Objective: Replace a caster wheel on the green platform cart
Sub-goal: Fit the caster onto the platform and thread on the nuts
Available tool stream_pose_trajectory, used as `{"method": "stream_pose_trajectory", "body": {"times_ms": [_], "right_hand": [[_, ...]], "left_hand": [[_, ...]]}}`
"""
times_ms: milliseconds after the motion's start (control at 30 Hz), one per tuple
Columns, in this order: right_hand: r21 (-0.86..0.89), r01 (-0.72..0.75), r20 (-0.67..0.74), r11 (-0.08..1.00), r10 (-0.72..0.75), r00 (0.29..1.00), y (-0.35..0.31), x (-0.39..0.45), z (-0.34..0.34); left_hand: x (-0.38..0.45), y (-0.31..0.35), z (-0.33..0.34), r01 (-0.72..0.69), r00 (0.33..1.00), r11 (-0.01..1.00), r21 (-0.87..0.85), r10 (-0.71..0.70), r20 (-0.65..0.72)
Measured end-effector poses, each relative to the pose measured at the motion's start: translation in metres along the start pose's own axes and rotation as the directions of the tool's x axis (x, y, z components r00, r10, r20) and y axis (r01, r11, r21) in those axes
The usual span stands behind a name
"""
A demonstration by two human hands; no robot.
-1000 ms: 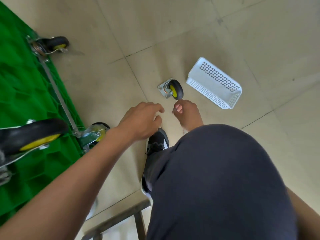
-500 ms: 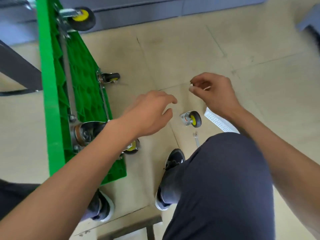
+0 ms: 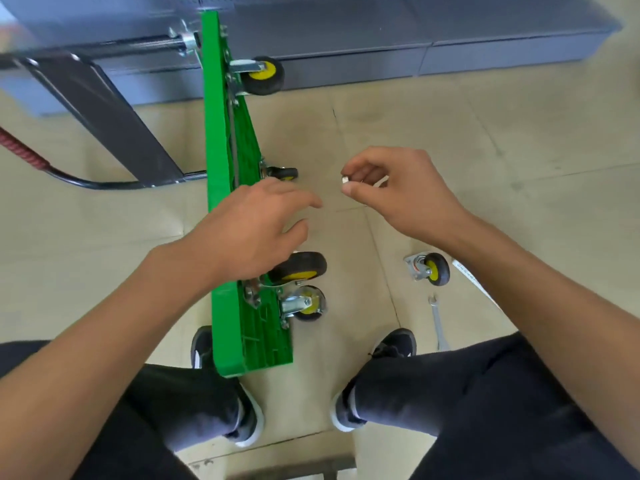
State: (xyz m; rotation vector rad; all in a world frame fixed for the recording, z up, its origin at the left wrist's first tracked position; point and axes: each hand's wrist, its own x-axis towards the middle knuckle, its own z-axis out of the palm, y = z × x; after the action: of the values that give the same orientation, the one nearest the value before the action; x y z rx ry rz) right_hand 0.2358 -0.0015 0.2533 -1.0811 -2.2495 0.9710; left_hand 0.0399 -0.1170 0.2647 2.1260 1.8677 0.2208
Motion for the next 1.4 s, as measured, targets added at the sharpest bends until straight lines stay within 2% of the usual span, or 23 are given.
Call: {"method": "stream_pose_trajectory", "body": {"times_ms": [200,467,600,833,1400], "right_hand": [[0.006,-0.08,0.18,0.997,0.078,0.981,-0.013,0.01,0.059],[0.106,-0.211,0.343,0.972,0.163,0.925,-0.004,0.028,0.104],[0.197,-0.309,0.394,0.93,0.214,0.894,-0.002,0.038,0.12],[0.226,-0.404,0.457,0.886,0.27,0.848,0.01,0.048,0.136],[0.147,-0.478,0.623,0.866,0.295,0.725,0.019,0.053,0.155]], "left_hand": [[-0.019,-0.037,-0.004,0.04,0.999,0.999,-0.027,-0.041,-0.018],[-0.029,-0.063,0.004,-0.035,0.998,0.999,0.01,0.035,-0.048],[-0.024,-0.069,0.007,-0.058,0.997,0.997,0.045,0.061,-0.053],[-0.016,-0.074,0.005,-0.061,0.998,0.991,0.121,0.061,0.001],[-0.016,-0.092,0.003,-0.12,0.993,0.991,0.064,0.119,0.025]]}}
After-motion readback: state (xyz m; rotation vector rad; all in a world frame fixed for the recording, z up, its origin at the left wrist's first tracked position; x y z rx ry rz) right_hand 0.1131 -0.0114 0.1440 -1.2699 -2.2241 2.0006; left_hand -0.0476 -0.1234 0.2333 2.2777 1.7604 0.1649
